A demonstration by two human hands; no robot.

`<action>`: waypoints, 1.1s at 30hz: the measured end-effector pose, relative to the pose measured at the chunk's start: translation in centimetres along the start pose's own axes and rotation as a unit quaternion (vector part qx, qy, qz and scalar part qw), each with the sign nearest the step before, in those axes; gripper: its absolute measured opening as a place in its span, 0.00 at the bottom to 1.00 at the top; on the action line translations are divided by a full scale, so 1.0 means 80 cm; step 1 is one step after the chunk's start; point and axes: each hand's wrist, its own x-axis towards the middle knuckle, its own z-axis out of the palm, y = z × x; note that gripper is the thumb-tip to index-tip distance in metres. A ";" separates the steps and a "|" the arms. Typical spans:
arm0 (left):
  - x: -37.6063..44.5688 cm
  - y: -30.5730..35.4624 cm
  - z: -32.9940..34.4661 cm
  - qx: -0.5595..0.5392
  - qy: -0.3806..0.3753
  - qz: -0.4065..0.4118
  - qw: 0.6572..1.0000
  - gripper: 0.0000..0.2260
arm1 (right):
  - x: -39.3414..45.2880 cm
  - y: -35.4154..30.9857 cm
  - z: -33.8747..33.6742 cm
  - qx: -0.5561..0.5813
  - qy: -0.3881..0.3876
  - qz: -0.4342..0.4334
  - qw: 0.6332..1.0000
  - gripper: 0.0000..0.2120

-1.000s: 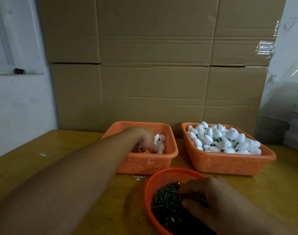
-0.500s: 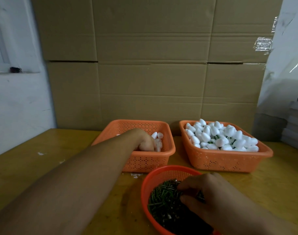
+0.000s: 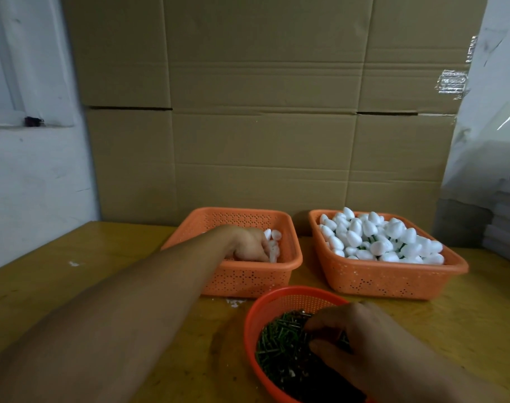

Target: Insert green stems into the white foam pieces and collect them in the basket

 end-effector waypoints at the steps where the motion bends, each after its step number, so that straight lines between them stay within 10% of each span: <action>1: -0.003 0.000 -0.003 -0.010 0.021 0.019 1.000 0.08 | 0.000 0.000 -0.001 0.000 0.000 0.001 1.000 0.15; 15: -0.120 0.002 0.034 -0.160 0.255 0.254 0.919 0.11 | -0.003 -0.010 0.000 -0.018 -0.025 -0.006 0.999 0.13; 33: -0.183 0.028 0.130 -0.302 0.183 0.342 0.871 0.15 | 0.000 -0.019 -0.001 -0.106 -0.141 0.059 0.982 0.20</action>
